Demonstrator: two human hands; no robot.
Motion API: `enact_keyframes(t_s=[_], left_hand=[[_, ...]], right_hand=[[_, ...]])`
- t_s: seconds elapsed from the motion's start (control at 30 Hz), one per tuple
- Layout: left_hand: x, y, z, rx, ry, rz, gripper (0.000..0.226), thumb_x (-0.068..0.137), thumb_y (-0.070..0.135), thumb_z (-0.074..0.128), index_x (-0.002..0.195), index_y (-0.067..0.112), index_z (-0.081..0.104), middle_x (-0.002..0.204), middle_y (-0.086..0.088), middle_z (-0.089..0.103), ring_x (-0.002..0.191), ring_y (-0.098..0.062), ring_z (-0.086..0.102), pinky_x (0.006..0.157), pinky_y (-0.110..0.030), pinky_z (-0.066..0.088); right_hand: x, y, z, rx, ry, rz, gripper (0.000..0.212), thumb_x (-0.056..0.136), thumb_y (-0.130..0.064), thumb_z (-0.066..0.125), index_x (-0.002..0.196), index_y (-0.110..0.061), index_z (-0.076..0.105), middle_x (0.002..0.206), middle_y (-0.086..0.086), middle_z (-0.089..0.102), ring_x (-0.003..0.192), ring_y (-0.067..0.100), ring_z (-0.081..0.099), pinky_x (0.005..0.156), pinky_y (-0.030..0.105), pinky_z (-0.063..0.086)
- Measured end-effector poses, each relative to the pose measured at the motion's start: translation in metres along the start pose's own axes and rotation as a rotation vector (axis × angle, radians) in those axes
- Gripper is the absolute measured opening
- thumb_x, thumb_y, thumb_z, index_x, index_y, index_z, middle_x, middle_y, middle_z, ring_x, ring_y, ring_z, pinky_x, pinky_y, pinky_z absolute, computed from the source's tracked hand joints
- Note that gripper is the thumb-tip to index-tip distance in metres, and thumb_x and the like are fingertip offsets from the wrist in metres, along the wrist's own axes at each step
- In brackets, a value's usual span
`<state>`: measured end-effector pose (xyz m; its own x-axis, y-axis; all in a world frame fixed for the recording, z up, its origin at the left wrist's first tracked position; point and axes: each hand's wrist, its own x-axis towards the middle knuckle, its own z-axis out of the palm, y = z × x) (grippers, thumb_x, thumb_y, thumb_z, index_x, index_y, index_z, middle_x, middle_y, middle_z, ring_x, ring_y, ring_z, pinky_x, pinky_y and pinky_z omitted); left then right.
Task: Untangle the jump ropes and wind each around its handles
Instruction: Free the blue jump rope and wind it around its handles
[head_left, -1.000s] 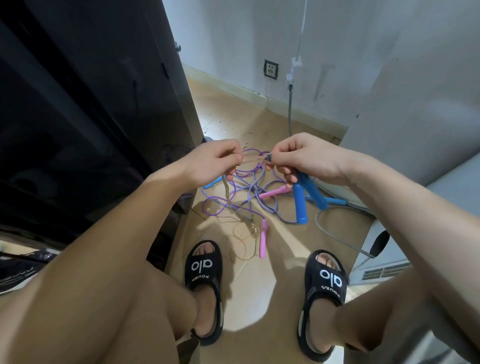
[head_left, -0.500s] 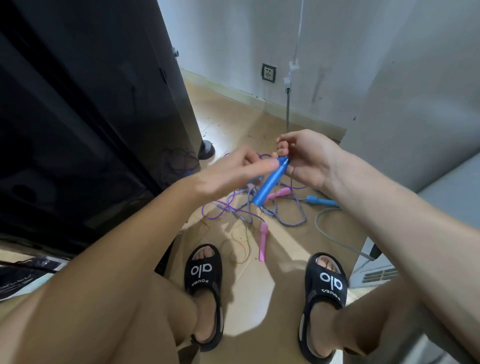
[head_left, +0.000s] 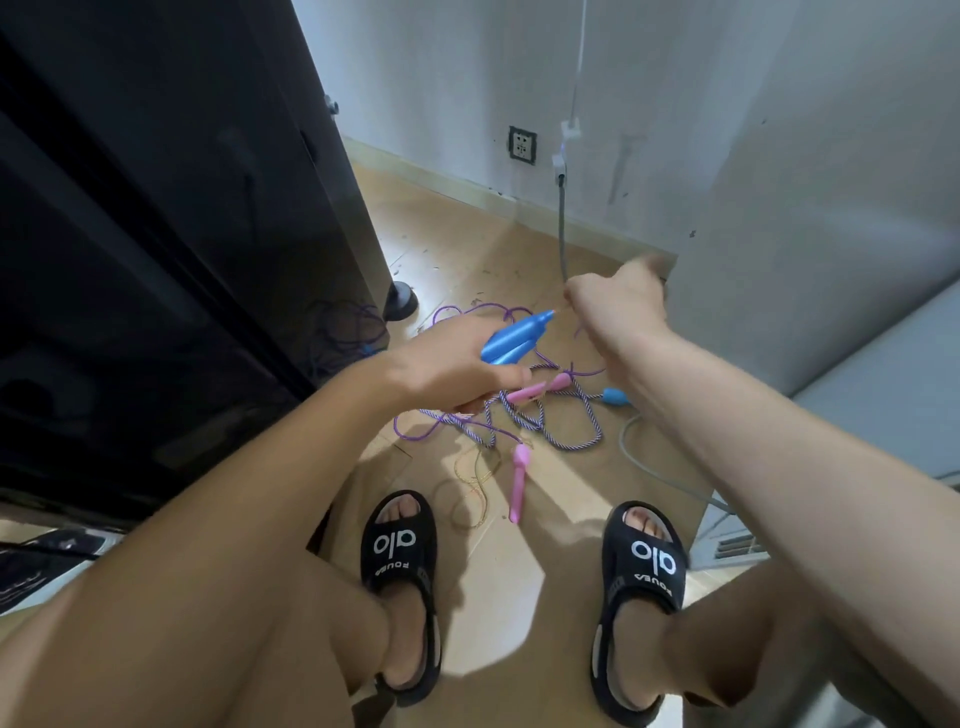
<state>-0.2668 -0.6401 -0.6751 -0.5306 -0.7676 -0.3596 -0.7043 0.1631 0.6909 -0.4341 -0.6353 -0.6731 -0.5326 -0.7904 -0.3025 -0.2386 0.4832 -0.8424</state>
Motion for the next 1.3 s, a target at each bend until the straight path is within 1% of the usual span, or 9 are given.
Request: enact_keyframes(t_s=[0.07, 0.13, 0.23, 0.33, 0.57, 0.77, 1.03, 1.17, 1.3], left_hand=[[-0.003, -0.004, -0.006, -0.100, -0.062, -0.019, 0.033, 0.093, 0.029, 0.070, 0.087, 0.009, 0.046, 0.063, -0.006, 0.046, 0.049, -0.020, 0.043, 0.050, -0.030, 0.038], [-0.009, -0.004, -0.010, -0.184, -0.114, -0.017, 0.030, 0.093, 0.026, 0.071, 0.082, 0.014, 0.046, 0.062, -0.004, 0.045, 0.050, -0.020, 0.039, 0.049, -0.028, 0.034], [-0.017, 0.000, -0.013, -0.253, -0.186, -0.004, 0.033, 0.095, 0.016, 0.068, 0.072, 0.012, 0.044, 0.051, 0.005, 0.045, 0.042, -0.016, 0.034, 0.045, -0.026, 0.025], [-0.020, 0.002, -0.015, -0.247, -0.203, -0.013, 0.032, 0.093, 0.013, 0.069, 0.071, 0.010, 0.046, 0.049, 0.004, 0.045, 0.039, -0.015, 0.035, 0.046, -0.029, 0.025], [-0.012, -0.005, -0.013, -0.106, -0.011, 0.007, 0.023, 0.085, 0.024, 0.079, 0.085, 0.012, 0.060, 0.065, 0.000, 0.064, 0.051, -0.017, 0.061, 0.052, -0.032, 0.050], [-0.007, 0.003, -0.009, 0.544, 0.427, 0.116, 0.019, 0.088, 0.040, 0.059, 0.098, 0.027, 0.049, 0.088, 0.004, 0.056, 0.081, -0.023, 0.055, 0.067, -0.036, 0.044], [-0.001, 0.009, 0.001, 0.773, 0.349, 0.040, 0.015, 0.099, 0.041, 0.045, 0.096, 0.026, 0.043, 0.073, 0.004, 0.041, 0.073, -0.027, 0.049, 0.062, -0.034, 0.031], [-0.005, 0.004, -0.012, 0.617, 0.310, 0.033, 0.024, 0.098, 0.042, 0.050, 0.076, 0.033, 0.046, 0.071, 0.004, 0.049, 0.064, -0.019, 0.050, 0.058, -0.034, 0.034], [-0.006, -0.006, -0.016, 0.325, 0.348, -0.055, 0.030, 0.095, 0.045, 0.060, 0.078, 0.020, 0.060, 0.066, -0.002, 0.054, 0.060, -0.021, 0.047, 0.055, -0.033, 0.035]], right_hand=[[-0.001, -0.002, -0.004, -0.109, 0.106, -0.277, 0.035, 0.087, -0.016, 0.058, 0.119, -0.014, 0.046, 0.097, -0.003, 0.049, 0.098, 0.028, 0.060, 0.091, 0.041, 0.051], [-0.005, -0.006, -0.004, -0.051, -0.110, -0.503, 0.014, 0.094, -0.022, 0.056, 0.108, -0.021, 0.060, 0.095, -0.005, 0.063, 0.090, 0.014, 0.059, 0.091, 0.035, 0.050], [-0.018, -0.002, -0.001, -0.198, -0.521, -0.592, 0.031, 0.102, -0.031, 0.045, 0.082, -0.019, 0.066, 0.073, -0.001, 0.065, 0.068, 0.011, 0.054, 0.072, 0.034, 0.046], [-0.022, 0.003, 0.001, -0.367, -0.496, -0.670, 0.040, 0.102, -0.038, 0.044, 0.075, -0.012, 0.057, 0.064, -0.002, 0.048, 0.059, 0.014, 0.038, 0.059, 0.033, 0.033], [-0.018, 0.006, 0.007, -0.393, -0.416, -0.602, 0.045, 0.100, -0.041, 0.047, 0.062, -0.017, 0.040, 0.059, -0.003, 0.038, 0.056, 0.017, 0.032, 0.055, 0.034, 0.027], [-0.007, 0.005, 0.011, -0.120, -0.330, -0.416, 0.044, 0.098, -0.035, 0.054, 0.060, -0.018, 0.042, 0.052, 0.000, 0.038, 0.045, 0.013, 0.027, 0.048, 0.029, 0.022], [-0.010, 0.014, 0.019, -0.053, -0.369, -0.292, 0.037, 0.099, -0.038, 0.049, 0.070, -0.015, 0.054, 0.044, -0.007, 0.039, 0.045, 0.014, 0.028, 0.048, 0.027, 0.021], [-0.010, 0.008, 0.013, 0.056, -0.458, -0.273, 0.041, 0.103, -0.042, 0.041, 0.071, -0.017, 0.050, 0.049, -0.001, 0.044, 0.048, 0.018, 0.030, 0.045, 0.024, 0.021], [-0.007, 0.012, 0.009, -0.075, -0.359, -0.525, 0.043, 0.102, -0.040, 0.047, 0.064, -0.019, 0.044, 0.045, -0.010, 0.041, 0.046, 0.013, 0.032, 0.051, 0.029, 0.026]])
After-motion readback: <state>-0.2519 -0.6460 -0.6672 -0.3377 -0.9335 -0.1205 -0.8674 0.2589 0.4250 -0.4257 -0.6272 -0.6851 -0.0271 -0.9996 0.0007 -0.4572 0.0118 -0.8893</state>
